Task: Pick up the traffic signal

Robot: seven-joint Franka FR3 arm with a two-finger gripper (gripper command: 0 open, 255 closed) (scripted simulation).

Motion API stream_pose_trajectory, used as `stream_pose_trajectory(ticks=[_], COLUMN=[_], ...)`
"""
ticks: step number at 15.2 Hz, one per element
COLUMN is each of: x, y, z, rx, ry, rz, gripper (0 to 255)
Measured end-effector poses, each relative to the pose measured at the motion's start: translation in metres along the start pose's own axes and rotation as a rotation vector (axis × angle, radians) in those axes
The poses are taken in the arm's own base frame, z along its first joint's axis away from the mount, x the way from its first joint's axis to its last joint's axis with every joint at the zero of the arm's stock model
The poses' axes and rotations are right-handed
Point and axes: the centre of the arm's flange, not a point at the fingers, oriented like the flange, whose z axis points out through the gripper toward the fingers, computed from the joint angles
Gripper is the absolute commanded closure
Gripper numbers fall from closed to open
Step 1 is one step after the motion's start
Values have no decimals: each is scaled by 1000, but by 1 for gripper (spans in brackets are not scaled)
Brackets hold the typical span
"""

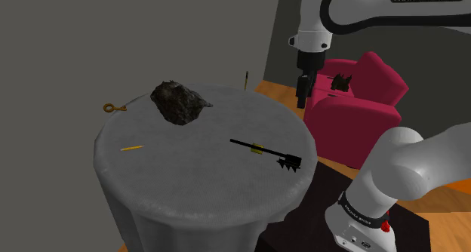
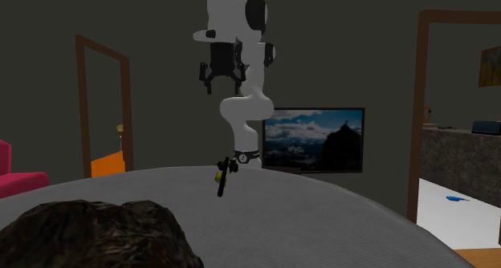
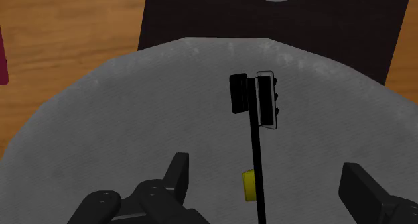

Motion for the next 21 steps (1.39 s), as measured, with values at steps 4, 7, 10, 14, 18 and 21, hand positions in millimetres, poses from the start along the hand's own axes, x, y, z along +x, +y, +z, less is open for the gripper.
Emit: stream_pose_trajectory(ticks=[4,7,10,14,18,21], x=[12,28,52,81,105,123], y=[-1,-1,-8,-12,-14,-17], z=[24,55,87,130,176,199], rx=[1,2,3,5,6,6], ry=[7,19,30,47,63,74], rz=[-16,-38,-61,-92,-123,-139], gripper=[0,0,0,0,0,0])
